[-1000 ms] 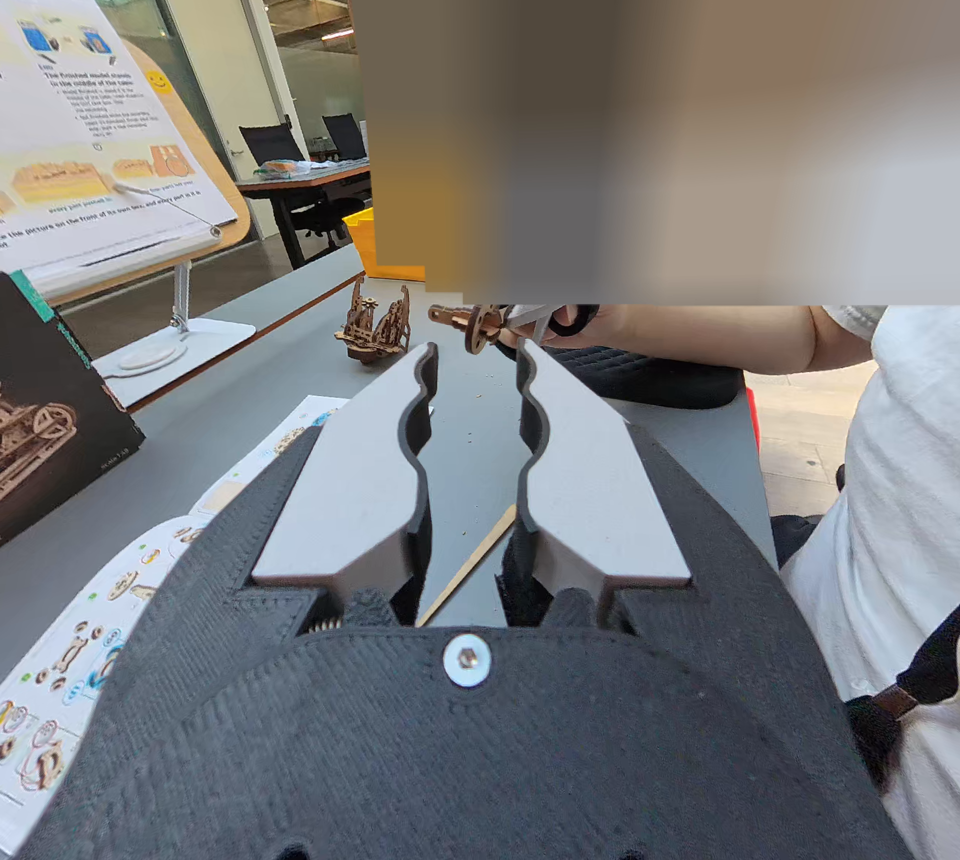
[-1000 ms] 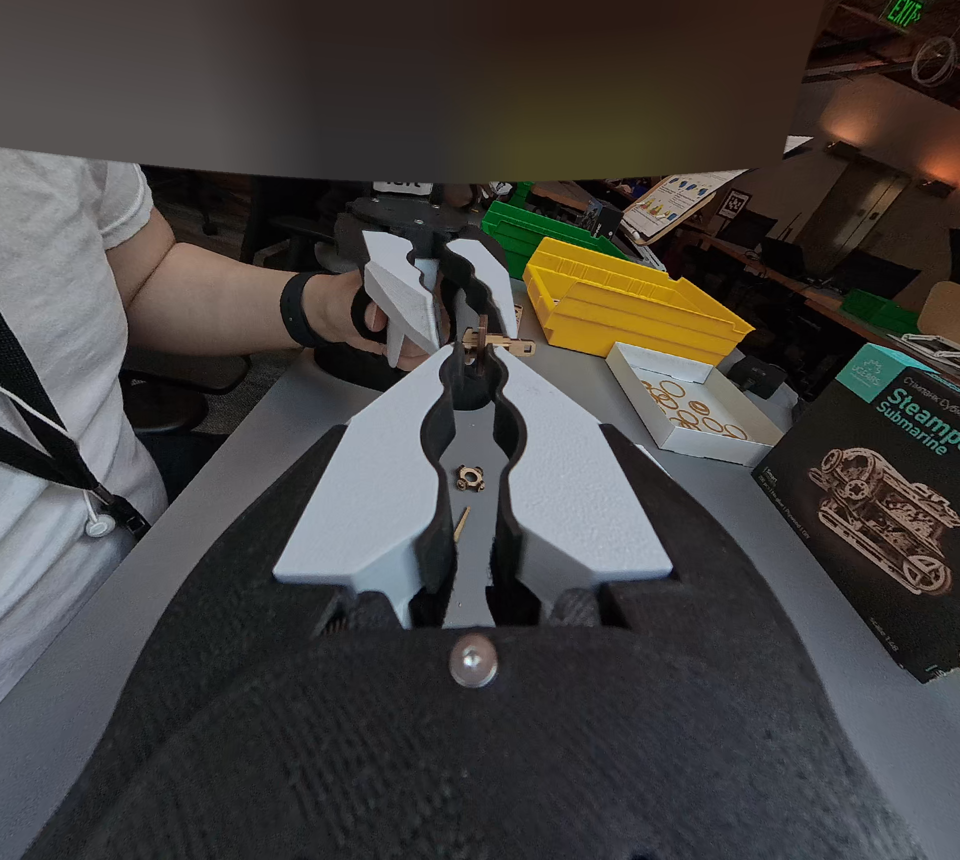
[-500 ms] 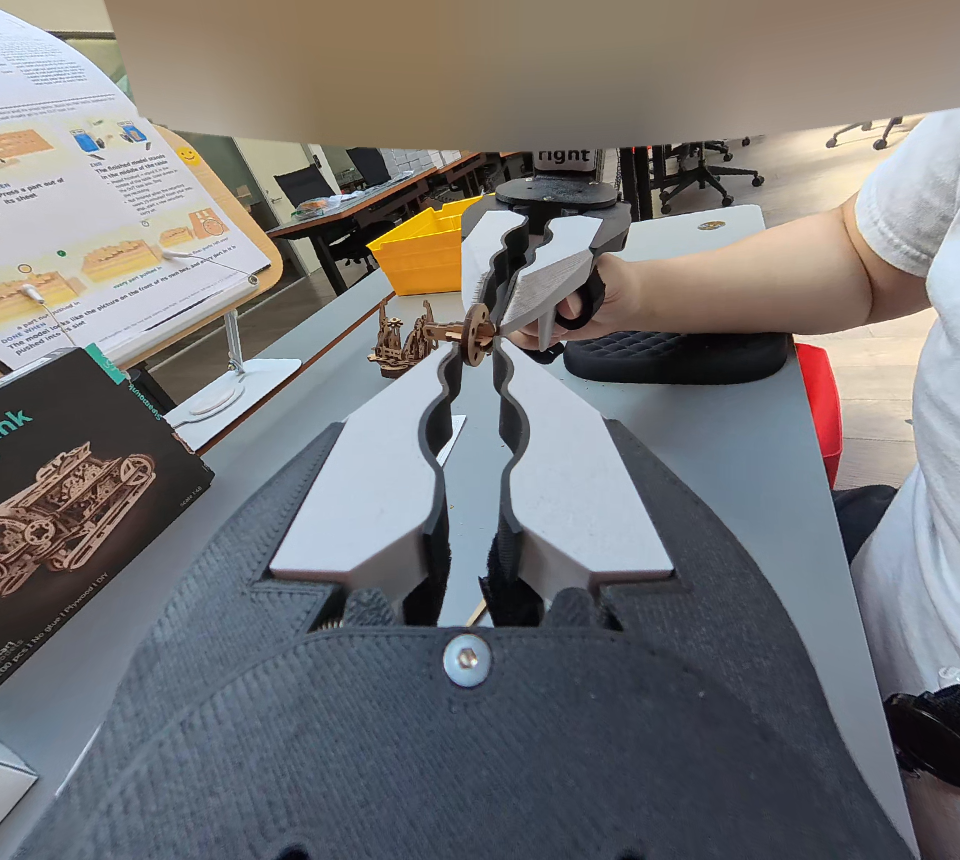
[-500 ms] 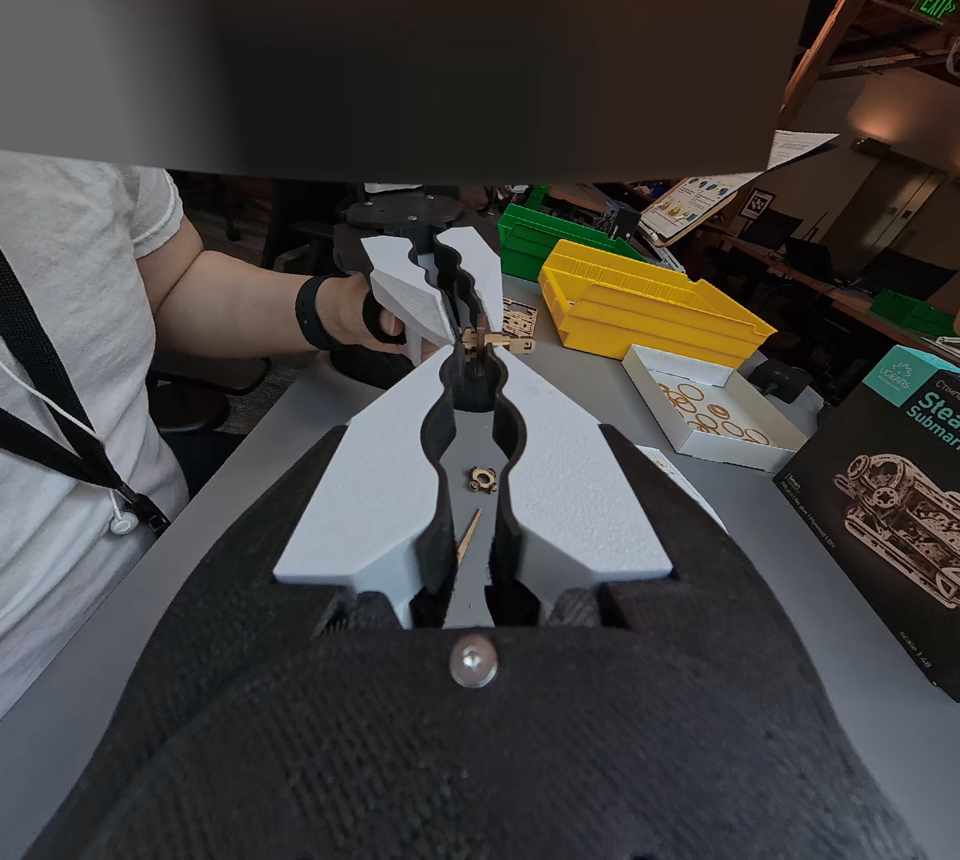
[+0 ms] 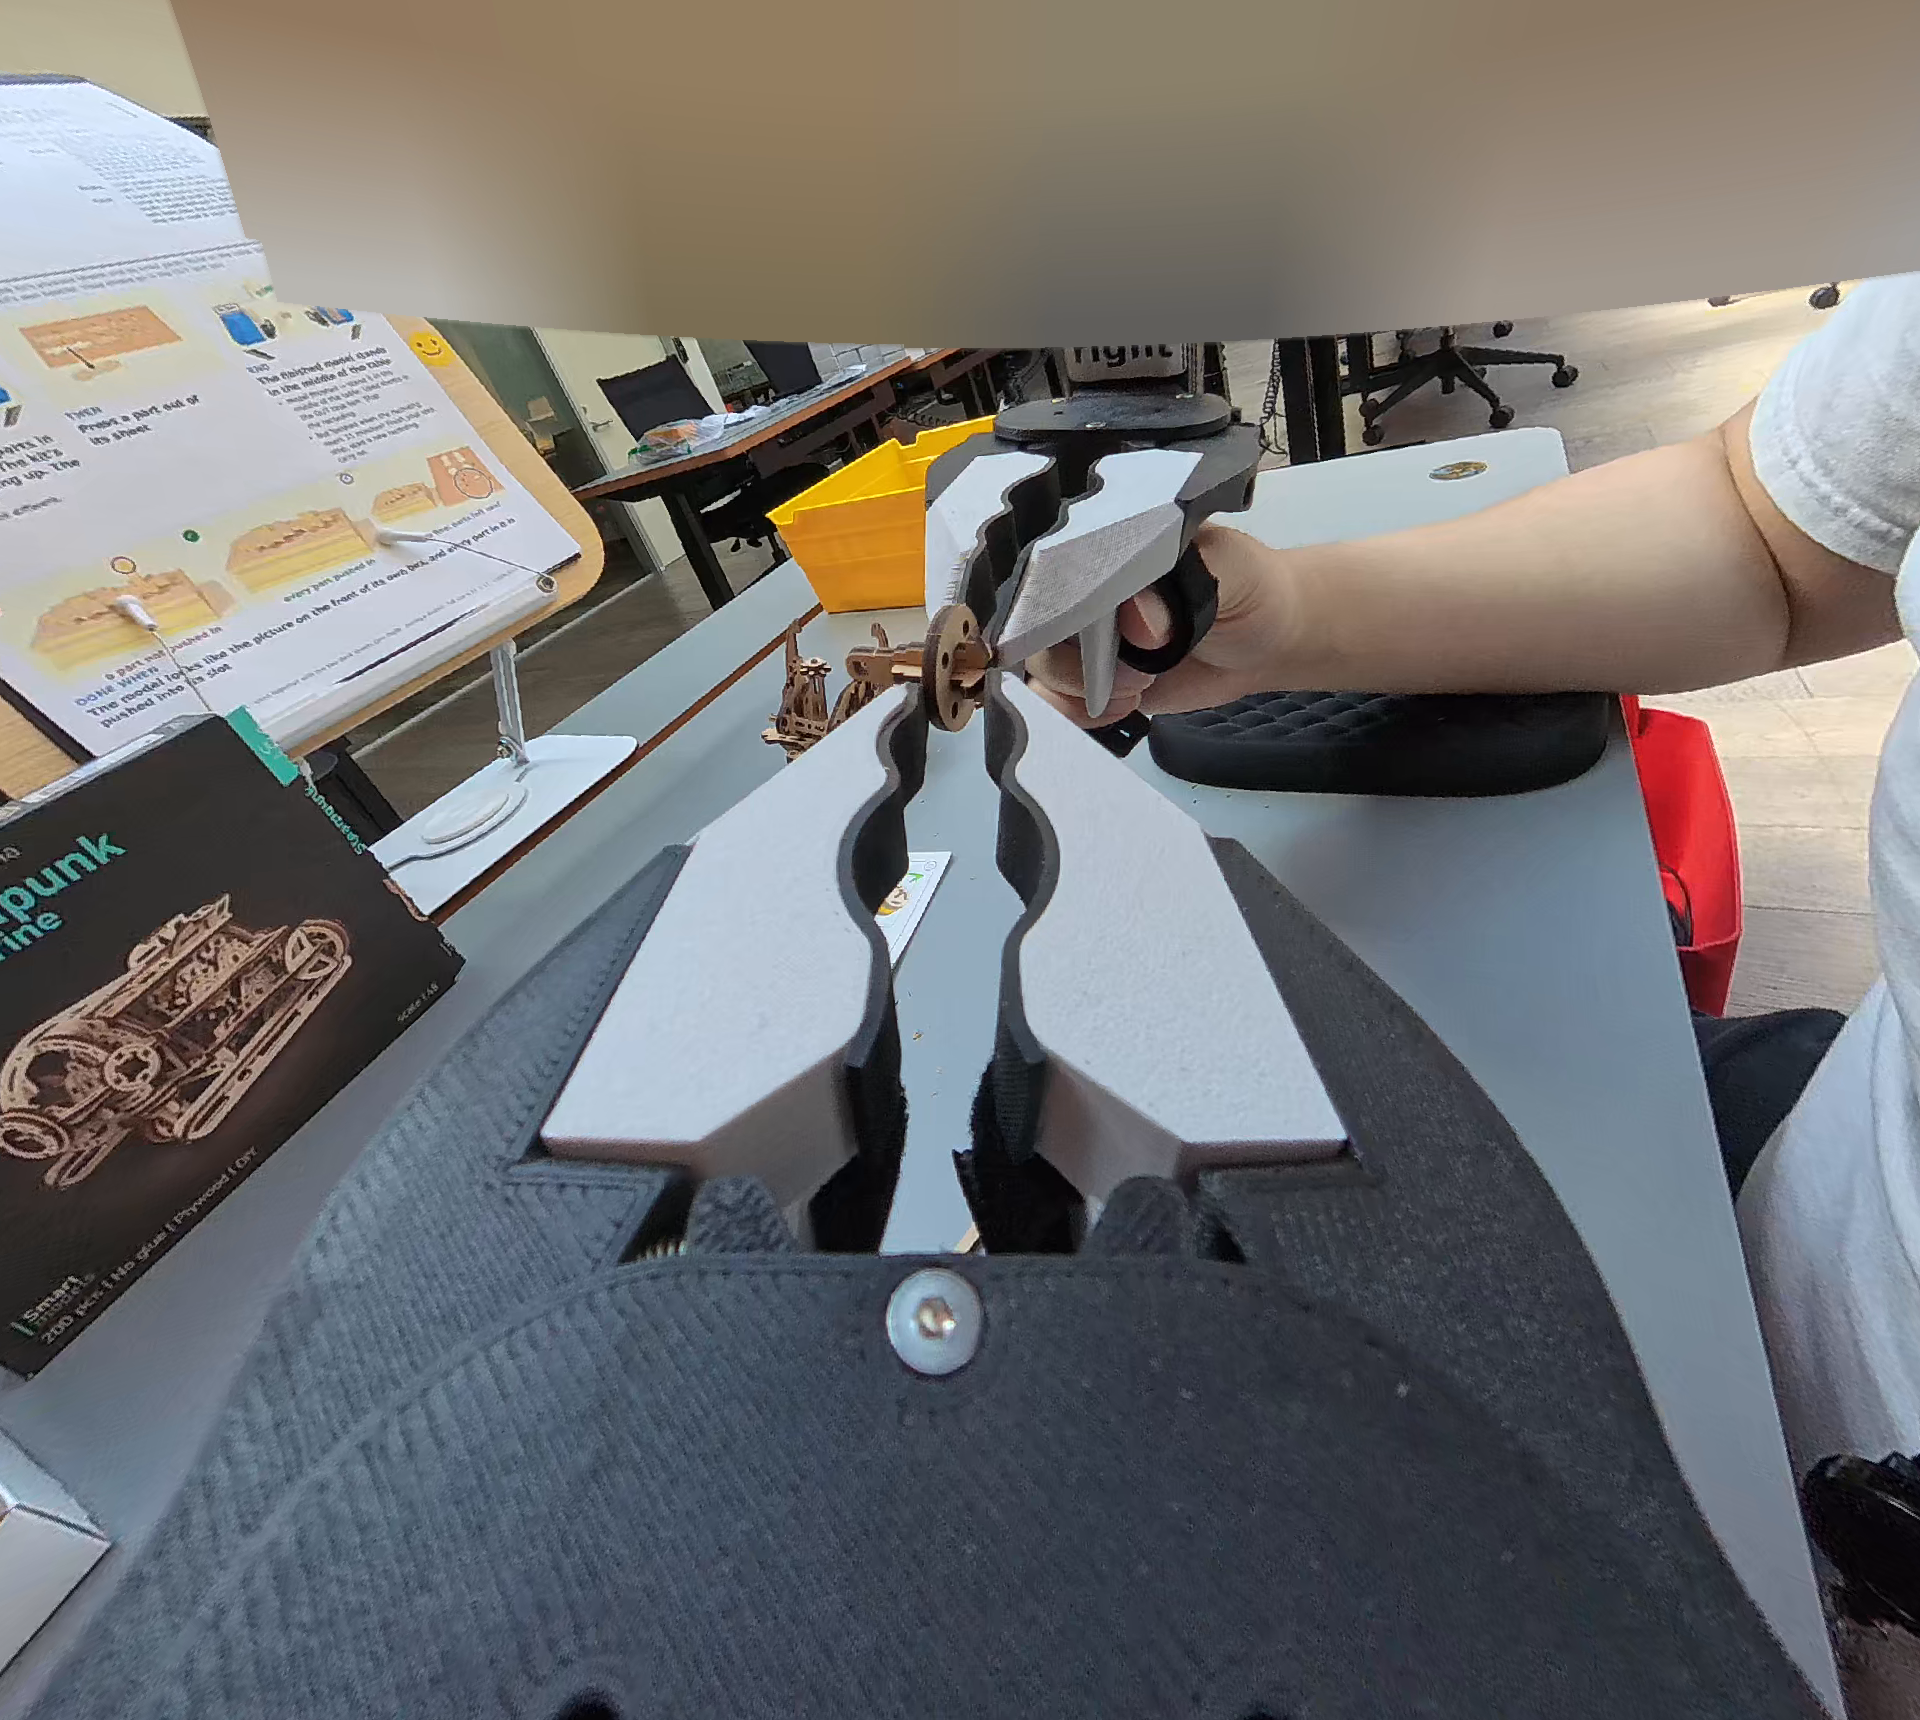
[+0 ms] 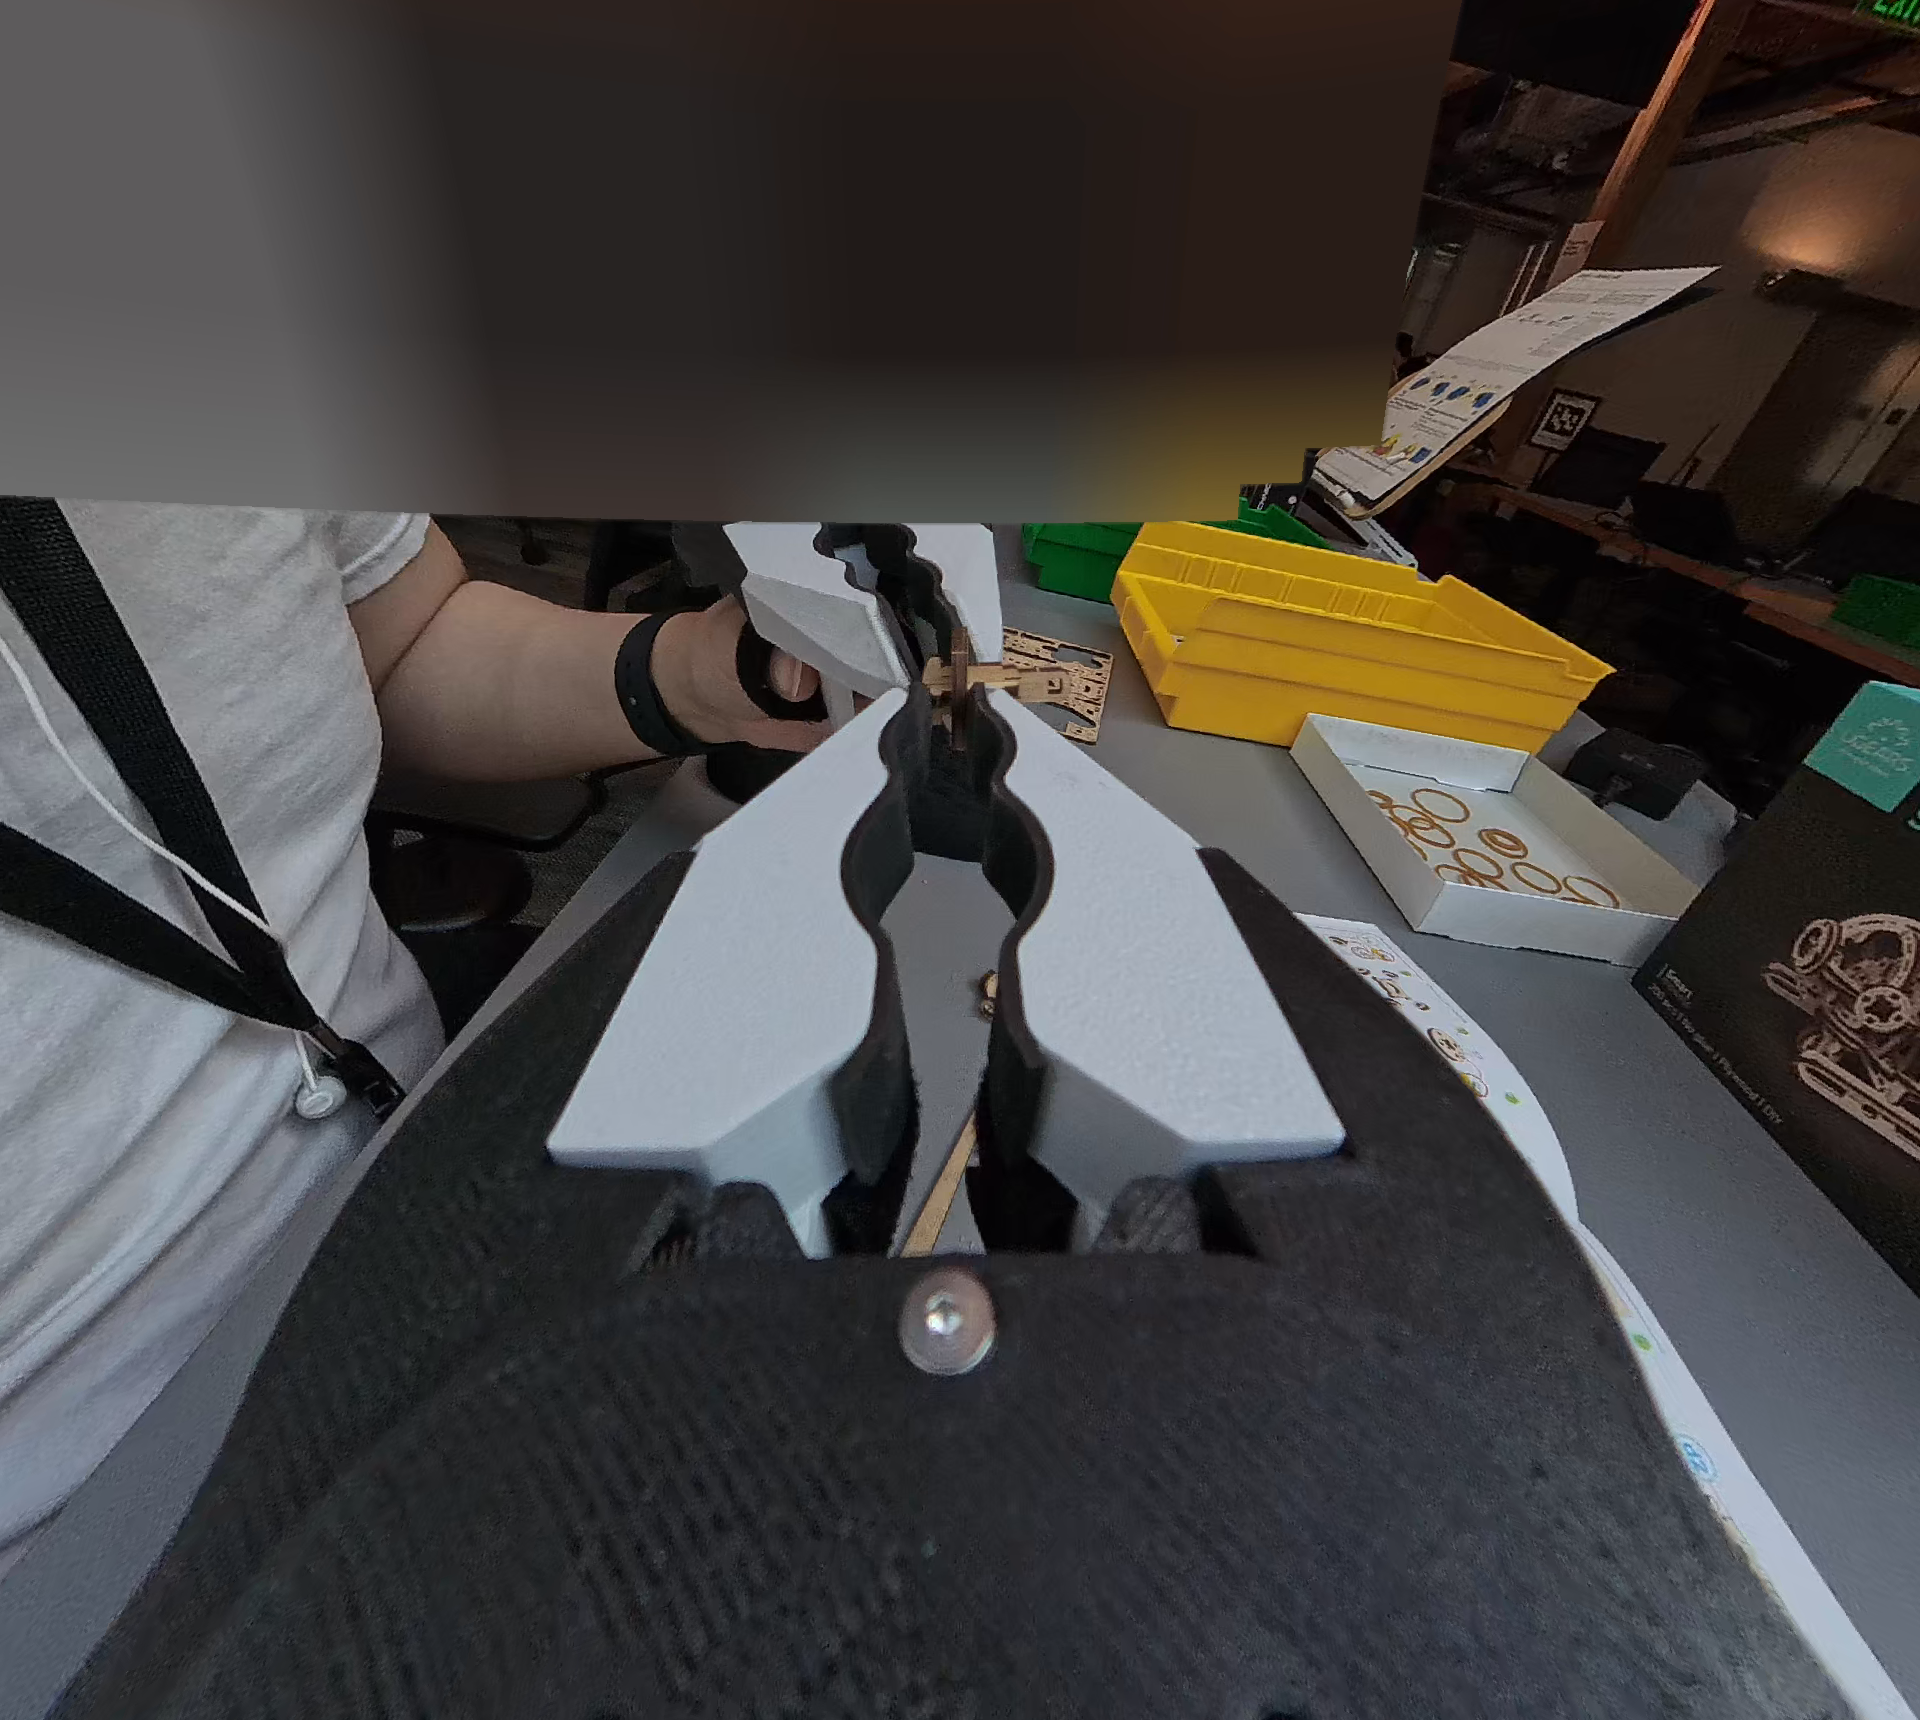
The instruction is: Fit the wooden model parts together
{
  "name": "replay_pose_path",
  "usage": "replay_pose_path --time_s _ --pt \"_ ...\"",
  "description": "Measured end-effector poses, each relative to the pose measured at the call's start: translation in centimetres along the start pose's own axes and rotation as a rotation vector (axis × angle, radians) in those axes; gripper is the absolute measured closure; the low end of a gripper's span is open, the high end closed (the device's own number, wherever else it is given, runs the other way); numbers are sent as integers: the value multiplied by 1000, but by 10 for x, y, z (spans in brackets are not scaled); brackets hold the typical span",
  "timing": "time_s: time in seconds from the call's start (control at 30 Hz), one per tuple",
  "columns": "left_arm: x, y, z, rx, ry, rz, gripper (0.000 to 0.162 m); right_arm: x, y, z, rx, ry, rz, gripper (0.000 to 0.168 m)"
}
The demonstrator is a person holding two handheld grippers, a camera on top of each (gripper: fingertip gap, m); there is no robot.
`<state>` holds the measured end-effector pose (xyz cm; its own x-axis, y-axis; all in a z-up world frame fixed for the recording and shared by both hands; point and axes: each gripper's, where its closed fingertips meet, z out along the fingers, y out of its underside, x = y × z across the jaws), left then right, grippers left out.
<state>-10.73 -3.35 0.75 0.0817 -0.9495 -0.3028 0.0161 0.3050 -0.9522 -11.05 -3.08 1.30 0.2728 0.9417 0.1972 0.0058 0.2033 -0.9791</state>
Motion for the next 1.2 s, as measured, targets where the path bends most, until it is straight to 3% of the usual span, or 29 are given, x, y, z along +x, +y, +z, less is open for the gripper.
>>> replay_pose_path --time_s 0.4,1.2 --pt "1 -7 -2 51 49 -123 150 -1 -4 -3 13 -21 9 164" --pt "-1 -2 -3 8 7 -62 154 0 1 2 21 -12 30 163"
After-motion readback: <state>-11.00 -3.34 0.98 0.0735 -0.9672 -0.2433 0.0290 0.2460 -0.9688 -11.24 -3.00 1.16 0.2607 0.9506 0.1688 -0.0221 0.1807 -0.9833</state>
